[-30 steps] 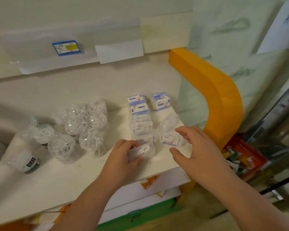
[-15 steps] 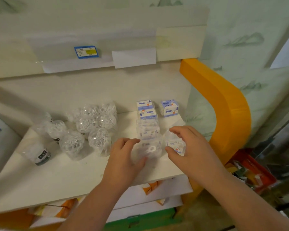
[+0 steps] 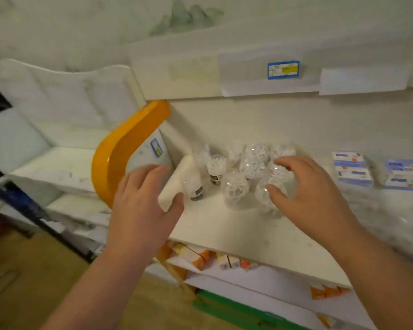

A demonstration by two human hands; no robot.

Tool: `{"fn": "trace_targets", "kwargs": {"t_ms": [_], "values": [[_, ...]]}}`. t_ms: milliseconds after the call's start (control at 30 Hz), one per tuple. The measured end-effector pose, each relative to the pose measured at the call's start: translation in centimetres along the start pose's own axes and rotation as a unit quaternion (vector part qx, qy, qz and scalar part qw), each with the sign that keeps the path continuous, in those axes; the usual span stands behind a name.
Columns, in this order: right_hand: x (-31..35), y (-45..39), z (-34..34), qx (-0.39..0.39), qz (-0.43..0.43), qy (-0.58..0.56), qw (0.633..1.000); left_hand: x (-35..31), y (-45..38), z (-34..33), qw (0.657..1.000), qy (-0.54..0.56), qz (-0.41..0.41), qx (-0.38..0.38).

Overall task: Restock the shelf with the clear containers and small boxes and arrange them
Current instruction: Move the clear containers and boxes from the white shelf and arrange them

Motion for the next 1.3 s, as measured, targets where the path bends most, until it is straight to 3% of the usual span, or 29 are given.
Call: {"fn": "trace_targets", "kwargs": {"t_ms": [300, 467, 700, 867, 1300], "values": [[14.5, 1.0, -12.1, 0.095, 0.11, -0.05, 0.988, 15.1, 0.5, 6.7, 0.987, -0.071, 0.142, -0.016], [23.8, 2.5, -18.9, 0.117, 0.163, -0.056, 0.978, 23.8, 1.0, 8.5, 0.986, -0.054, 0.161, -0.006], [33.6, 4.2, -29.1, 0.106, 0.147, -0.061, 0.982, 36.8, 0.2, 10.3, 0.986, -0.023, 0.163, 0.002], [35.7, 4.5, -33.5, 0.115, 0.116, -0.023, 0.986, 42.3, -1.4, 9.1, 0.987, 0.019, 0.156, 0.023], [32.2, -0.4, -44.2, 0.081, 0.024, 0.007, 0.996, 50.9, -8.4, -1.1, 0.978, 0.107, 0.165, 0.065]]}}
Point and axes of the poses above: each hand's wrist, its own y-axis away from the middle knuckle, its own z-axis out of the back of the hand, x = y × z, the point moved 4 cm from there along -y, towards the middle knuckle, and after that the axes turned 14 degrees about -x, right-handed, at the moved point
